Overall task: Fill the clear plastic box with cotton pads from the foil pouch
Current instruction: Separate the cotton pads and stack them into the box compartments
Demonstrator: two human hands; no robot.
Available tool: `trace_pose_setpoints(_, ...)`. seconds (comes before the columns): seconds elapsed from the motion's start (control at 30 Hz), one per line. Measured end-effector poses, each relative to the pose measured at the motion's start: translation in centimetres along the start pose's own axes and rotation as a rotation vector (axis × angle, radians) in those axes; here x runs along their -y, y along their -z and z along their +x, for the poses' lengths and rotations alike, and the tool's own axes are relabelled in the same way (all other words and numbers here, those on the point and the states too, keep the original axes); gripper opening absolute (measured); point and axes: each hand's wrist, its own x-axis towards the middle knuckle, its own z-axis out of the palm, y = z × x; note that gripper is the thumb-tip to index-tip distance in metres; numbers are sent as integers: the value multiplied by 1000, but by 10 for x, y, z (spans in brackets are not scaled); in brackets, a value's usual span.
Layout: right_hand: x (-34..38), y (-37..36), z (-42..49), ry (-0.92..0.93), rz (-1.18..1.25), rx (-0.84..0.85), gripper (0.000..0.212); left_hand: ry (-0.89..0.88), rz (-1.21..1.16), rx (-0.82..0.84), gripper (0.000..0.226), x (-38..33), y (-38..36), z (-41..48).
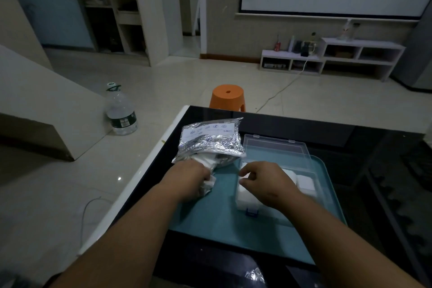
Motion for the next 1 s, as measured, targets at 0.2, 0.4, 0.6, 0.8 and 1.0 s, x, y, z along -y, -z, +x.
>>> trace_pose_setpoints(0.2, -2, 1, 1, 3, 10, -23, 24, -27, -19, -107, 26, -2, 7, 1)
trace_pose_setpoints(0.4, -1, 4, 0, 0, 74, -95, 17, 50, -400, -221, 36, -6, 22, 4)
trace_pose_setpoints(0.6, -6, 11, 3, -37, 275, -223, 17, 268, -1158, -232, 32, -19, 37, 9)
trace_pose_setpoints(0.8, 0, 18, 3, -117, 762, -246, 17, 241, -1678, -115, 24, -44, 35, 22)
trace_pose_setpoints(1.0, -6, 21, 5, -108, 785, -209, 25, 159, -1806, -40, 26, -57, 40, 28)
